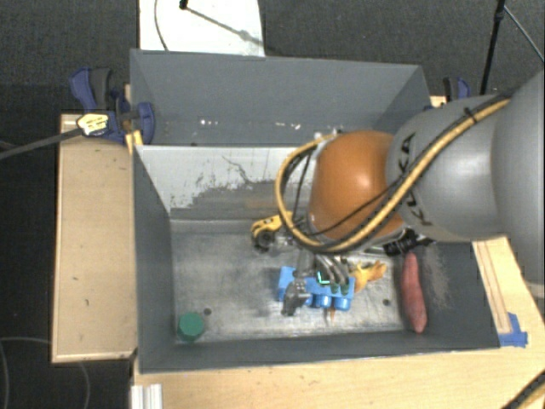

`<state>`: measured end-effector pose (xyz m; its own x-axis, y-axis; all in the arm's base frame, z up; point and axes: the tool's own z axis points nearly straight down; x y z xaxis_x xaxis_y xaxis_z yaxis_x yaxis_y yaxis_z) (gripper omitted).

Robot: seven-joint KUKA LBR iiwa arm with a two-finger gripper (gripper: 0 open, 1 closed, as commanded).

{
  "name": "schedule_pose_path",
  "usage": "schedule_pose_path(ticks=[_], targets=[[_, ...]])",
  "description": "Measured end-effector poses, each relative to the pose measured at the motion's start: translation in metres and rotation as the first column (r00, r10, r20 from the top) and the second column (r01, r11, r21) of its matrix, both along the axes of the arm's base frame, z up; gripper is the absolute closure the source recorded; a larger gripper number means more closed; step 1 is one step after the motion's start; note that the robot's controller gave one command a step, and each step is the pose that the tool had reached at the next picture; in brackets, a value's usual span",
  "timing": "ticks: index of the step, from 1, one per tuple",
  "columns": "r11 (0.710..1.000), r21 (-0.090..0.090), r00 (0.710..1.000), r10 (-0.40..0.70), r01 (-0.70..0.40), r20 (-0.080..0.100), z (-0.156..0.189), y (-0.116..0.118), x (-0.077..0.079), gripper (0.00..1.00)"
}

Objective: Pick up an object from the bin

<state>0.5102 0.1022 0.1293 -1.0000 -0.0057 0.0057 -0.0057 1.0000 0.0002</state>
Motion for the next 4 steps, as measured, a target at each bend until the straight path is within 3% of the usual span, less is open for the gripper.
schedule_pose_path(ticks=[2,3,4], targets=[[1.000,0.003,1.000,-0.010,0.010,0.016,-0.003,-0.002,0.001,0.00],[0.997,0.000,0.997,0.074,-0.074,0.002,-0.027,0.000,0.005,0.00],[0.952,0.001,0.952,0.306,-0.306,0.009,-0.056,-0.071,0.009,1.00]])
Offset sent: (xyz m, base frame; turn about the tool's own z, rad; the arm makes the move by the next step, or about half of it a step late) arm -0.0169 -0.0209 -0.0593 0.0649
